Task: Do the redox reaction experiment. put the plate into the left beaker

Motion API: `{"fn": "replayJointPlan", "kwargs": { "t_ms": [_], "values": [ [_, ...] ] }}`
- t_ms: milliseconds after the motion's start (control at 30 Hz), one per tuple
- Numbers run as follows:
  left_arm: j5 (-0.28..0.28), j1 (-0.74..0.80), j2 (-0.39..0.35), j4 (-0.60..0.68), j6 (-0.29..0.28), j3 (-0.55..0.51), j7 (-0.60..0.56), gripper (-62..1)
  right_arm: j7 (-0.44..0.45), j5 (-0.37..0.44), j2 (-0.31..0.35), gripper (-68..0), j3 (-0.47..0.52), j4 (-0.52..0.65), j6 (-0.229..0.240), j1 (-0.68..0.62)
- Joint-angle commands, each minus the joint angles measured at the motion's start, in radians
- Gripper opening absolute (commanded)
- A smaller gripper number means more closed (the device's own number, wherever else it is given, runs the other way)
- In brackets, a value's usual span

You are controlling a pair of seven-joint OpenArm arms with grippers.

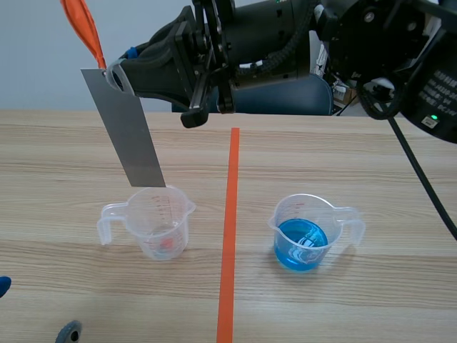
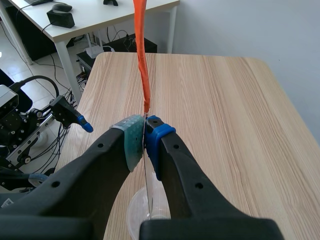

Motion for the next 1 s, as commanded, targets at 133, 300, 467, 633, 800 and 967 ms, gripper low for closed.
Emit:
{"fn": "replayJointPlan", "kwargs": {
  "t_ms": [133,300,467,633,800,967],
  "values": [
    [-0.007,0.000,-0.011,0.013,-0.002,-0.005,-0.013,1.4,0.015,0.014,-0.003,-65.5,0.010,0.004,0.008,0.020],
    [-0.007,-0.001,-0.011,0.013,-0.002,-0.005,0.056,1.4,0.015,0.014,-0.003,-65.5,0.010,0.004,0.008,0.020],
    [-0.011,0.000,-0.011,0.013,-0.002,-0.005,0.061,1.4,0.015,0.014,-0.003,-65.5,0.010,0.004,0.008,0.020],
    [-0.011,-0.013,-0.011,0.014,-0.002,-0.004,0.039,1.4,0.014,0.014,-0.003,-65.5,0.010,0.004,0.008,0.020],
    [-0.011,-0.010,-0.011,0.015,-0.002,-0.004,-0.090,1.4,0.014,0.014,-0.003,-65.5,0.010,0.004,0.008,0.020],
    [-0.011,-0.008,-0.011,0.015,-0.002,-0.004,-0.110,1.4,0.014,0.014,-0.003,-65.5,0.010,0.004,0.008,0.020]
  ]
}}
